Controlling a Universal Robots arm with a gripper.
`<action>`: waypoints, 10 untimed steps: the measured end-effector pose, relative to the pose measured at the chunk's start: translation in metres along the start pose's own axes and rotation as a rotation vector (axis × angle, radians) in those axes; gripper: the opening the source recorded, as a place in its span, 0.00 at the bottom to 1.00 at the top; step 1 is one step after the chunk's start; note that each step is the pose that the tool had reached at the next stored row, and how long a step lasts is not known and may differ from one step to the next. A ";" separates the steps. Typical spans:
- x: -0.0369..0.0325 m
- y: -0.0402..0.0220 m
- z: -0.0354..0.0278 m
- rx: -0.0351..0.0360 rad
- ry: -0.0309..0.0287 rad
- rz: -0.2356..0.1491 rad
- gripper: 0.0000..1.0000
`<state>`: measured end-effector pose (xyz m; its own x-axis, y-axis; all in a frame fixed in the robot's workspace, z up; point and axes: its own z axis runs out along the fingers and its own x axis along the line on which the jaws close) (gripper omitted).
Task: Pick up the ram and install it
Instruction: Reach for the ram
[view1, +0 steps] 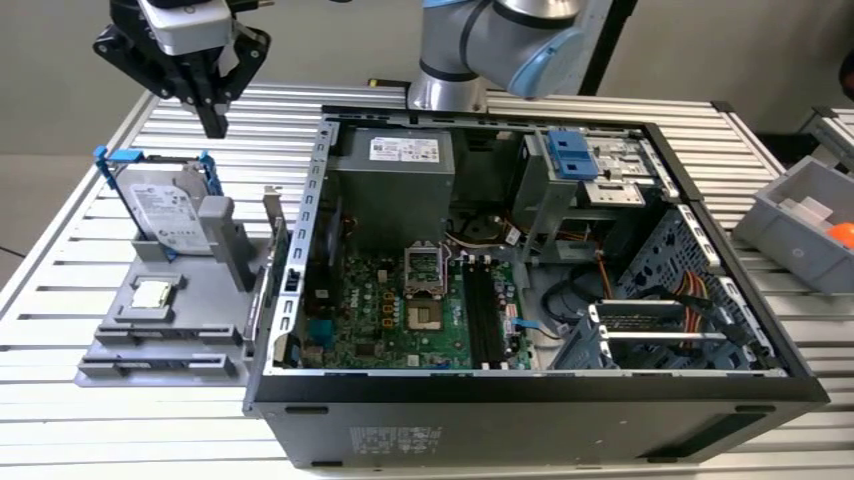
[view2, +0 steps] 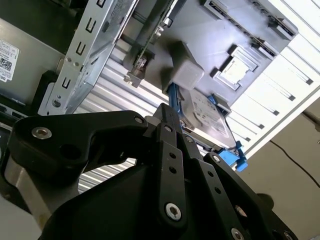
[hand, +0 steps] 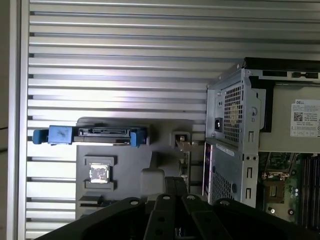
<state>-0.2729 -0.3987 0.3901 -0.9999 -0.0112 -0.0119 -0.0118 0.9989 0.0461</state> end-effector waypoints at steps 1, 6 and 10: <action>0.0010 0.0000 0.0000 0.0000 0.0003 0.000 0.00; 0.0054 0.0001 0.0000 0.0000 0.0020 0.000 0.00; 0.0085 0.0001 -0.0001 -0.0001 0.0052 0.000 0.00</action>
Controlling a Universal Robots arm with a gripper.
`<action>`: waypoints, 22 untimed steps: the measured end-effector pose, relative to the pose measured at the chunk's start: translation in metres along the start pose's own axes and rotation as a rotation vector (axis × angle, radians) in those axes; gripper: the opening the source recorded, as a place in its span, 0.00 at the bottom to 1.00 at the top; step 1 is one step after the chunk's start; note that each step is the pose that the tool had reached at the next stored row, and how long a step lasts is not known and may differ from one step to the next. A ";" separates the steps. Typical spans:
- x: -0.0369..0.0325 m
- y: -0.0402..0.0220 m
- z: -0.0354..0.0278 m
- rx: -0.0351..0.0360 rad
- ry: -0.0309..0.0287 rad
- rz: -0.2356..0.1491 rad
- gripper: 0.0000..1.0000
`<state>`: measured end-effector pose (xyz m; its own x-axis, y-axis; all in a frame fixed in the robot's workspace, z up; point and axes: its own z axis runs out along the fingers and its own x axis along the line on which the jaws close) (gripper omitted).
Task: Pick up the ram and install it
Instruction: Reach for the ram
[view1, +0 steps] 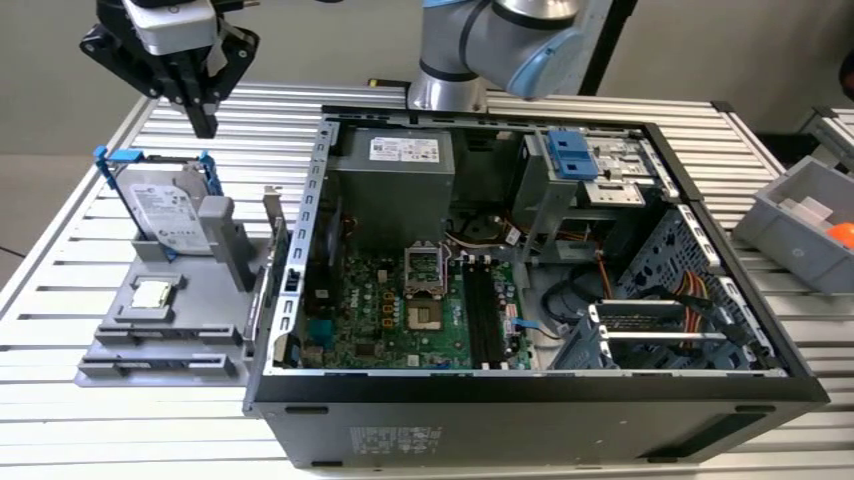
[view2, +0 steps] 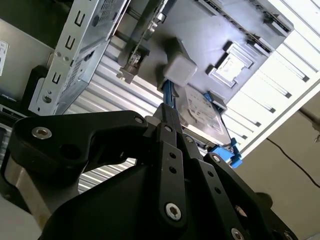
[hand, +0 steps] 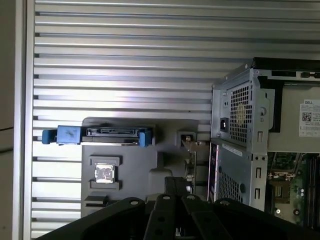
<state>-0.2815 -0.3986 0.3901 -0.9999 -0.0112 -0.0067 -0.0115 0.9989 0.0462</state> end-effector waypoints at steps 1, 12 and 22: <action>0.0008 0.0000 0.0000 0.0001 0.0013 0.000 0.00; 0.0119 0.0001 0.0000 0.0000 0.0045 0.000 0.00; 0.0208 0.0002 -0.0001 0.0000 0.0061 0.000 0.00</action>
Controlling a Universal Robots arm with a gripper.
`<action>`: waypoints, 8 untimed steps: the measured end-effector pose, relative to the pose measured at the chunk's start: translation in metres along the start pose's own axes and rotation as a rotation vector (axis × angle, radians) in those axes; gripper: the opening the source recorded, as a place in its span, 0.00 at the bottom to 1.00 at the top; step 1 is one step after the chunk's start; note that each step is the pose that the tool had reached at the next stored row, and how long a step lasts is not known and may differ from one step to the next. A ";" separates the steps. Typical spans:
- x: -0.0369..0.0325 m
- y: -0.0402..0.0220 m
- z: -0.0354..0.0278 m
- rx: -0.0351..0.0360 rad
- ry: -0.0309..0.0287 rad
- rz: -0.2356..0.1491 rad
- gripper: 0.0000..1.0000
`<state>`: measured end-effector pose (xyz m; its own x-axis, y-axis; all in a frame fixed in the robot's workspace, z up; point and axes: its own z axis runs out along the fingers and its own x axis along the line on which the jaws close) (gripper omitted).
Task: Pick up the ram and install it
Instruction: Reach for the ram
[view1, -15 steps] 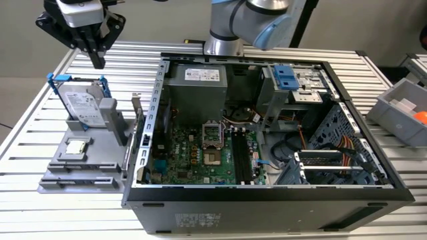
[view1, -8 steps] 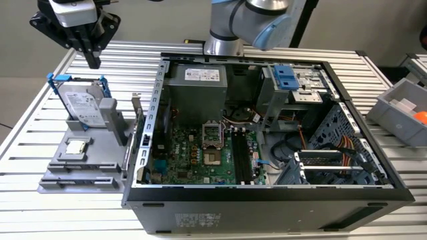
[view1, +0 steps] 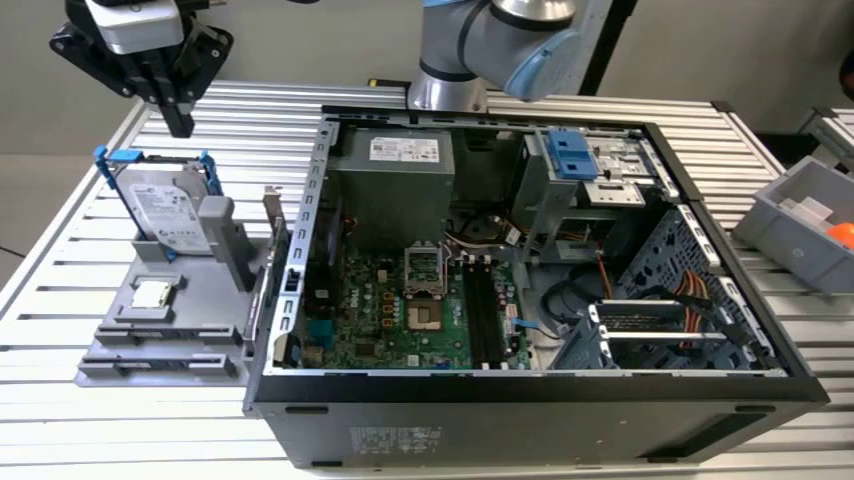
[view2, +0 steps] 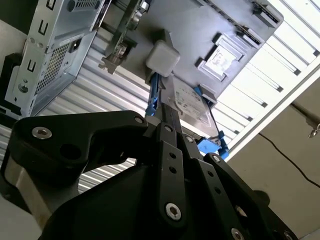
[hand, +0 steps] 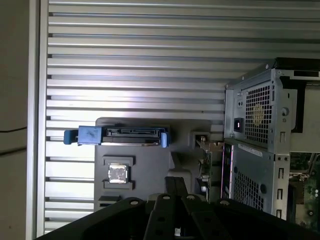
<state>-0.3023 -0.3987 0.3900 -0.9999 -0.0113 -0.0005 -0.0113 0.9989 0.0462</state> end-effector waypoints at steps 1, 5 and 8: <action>0.0009 0.0000 0.0000 0.0000 0.0001 0.000 0.00; 0.0048 0.0001 0.0000 0.0000 0.0001 0.000 0.00; 0.0084 0.0001 0.0000 0.0000 0.0001 0.000 0.00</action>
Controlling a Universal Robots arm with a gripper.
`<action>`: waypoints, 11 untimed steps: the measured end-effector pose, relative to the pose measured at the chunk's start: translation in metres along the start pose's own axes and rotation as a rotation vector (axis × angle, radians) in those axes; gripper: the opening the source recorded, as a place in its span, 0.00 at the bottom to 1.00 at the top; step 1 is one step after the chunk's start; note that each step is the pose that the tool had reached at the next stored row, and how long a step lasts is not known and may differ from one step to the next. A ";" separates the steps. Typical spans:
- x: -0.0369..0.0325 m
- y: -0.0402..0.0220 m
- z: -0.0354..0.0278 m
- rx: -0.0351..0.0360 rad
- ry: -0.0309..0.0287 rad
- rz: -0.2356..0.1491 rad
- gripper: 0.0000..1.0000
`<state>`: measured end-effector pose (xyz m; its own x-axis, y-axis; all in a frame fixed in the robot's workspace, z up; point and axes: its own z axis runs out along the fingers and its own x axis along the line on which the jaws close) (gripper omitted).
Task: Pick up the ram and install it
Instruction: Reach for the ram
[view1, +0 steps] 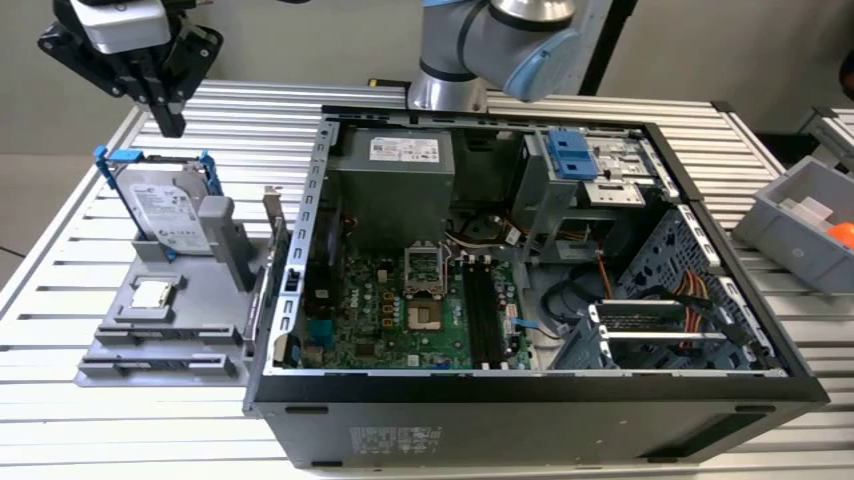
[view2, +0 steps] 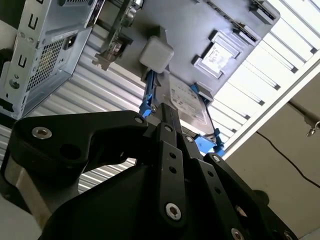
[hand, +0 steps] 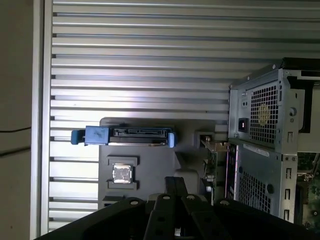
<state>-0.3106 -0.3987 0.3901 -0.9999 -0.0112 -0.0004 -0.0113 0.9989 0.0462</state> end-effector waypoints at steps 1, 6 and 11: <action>0.0011 0.0000 0.0000 0.0000 0.0000 0.000 0.00; 0.0082 0.0001 0.0000 0.0000 -0.0001 0.000 0.00; 0.0152 0.0002 0.0000 0.0000 0.0000 0.000 0.00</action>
<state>-0.3258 -0.3987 0.3900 -0.9999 -0.0112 -0.0004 -0.0112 0.9989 0.0462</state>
